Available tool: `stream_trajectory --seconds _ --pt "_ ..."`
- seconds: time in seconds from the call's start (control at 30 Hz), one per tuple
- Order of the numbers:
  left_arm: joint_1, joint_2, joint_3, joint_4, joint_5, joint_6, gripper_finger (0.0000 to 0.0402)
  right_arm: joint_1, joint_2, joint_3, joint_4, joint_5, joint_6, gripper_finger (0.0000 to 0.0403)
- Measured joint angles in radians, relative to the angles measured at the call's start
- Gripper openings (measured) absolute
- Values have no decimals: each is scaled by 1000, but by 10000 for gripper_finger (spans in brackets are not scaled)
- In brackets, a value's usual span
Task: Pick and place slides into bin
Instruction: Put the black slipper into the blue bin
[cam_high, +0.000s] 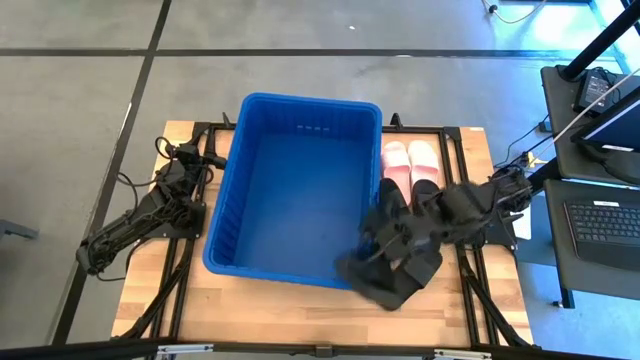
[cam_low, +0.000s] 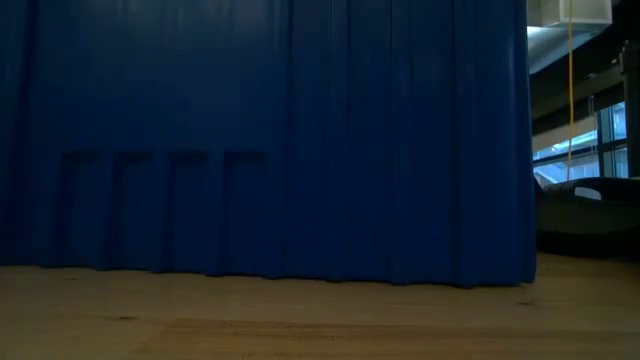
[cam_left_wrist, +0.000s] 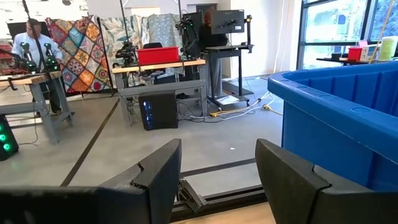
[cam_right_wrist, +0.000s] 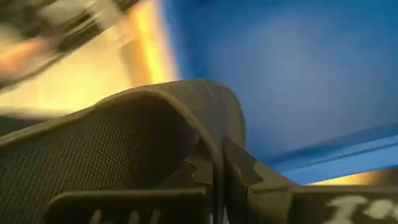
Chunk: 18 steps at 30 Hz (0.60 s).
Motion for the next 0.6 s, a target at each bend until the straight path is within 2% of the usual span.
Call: stream_trajectory --seconds 0.1,0.23,0.33,0.43,0.6 --pt "0 0 0 0 0 0 202 -64 0 40 -52 236 -97 13" --pt "0 0 0 0 0 0 202 -192 1 44 -23 390 -299 13" --pt "1 0 0 0 0 -1 202 -306 16 32 33 438 -458 13" --pt "1 0 0 0 0 -2 202 -421 44 17 94 443 -586 13" --pt "0 0 0 0 -1 -3 202 -562 106 -44 138 421 -664 13"
